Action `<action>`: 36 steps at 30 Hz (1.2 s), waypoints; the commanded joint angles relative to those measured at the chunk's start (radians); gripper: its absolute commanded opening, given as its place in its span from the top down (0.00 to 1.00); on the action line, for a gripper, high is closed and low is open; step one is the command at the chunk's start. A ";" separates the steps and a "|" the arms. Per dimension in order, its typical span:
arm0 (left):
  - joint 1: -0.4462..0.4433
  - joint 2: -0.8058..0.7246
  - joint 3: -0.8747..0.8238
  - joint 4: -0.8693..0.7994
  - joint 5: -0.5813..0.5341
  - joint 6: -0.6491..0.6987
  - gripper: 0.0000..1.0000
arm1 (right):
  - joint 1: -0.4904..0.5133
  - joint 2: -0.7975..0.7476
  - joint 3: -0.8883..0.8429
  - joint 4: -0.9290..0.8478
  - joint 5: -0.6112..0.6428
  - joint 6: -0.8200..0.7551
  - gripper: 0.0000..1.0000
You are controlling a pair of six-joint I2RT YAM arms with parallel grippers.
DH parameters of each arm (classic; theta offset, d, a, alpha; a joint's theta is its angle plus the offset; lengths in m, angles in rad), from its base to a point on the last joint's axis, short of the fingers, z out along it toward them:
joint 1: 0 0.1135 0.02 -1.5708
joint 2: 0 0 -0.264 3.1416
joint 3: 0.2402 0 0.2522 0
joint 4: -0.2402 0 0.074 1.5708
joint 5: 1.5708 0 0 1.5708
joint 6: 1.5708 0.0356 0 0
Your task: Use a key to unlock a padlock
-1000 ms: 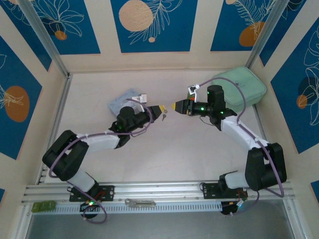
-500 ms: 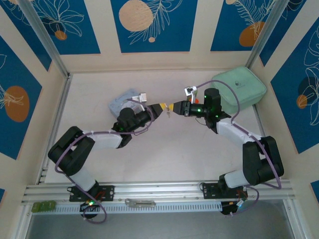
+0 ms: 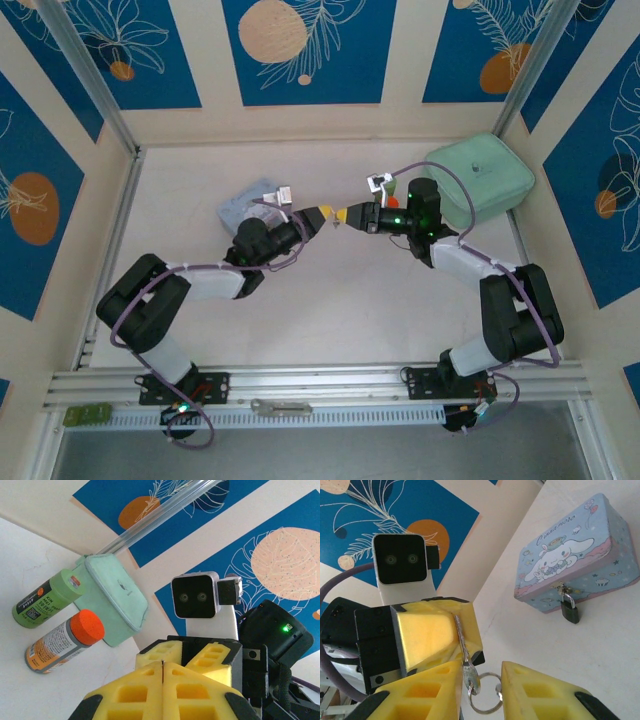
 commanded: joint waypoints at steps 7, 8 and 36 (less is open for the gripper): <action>-0.008 0.008 -0.012 0.080 -0.017 -0.012 1.00 | 0.030 0.024 -0.004 0.030 -0.038 0.024 0.73; -0.008 0.008 -0.015 0.082 -0.018 -0.013 1.00 | 0.031 0.028 -0.005 0.034 -0.038 0.024 0.73; 0.102 -0.256 -0.045 -0.678 -0.273 0.327 0.38 | 0.048 0.006 0.140 -0.487 0.172 -0.296 1.00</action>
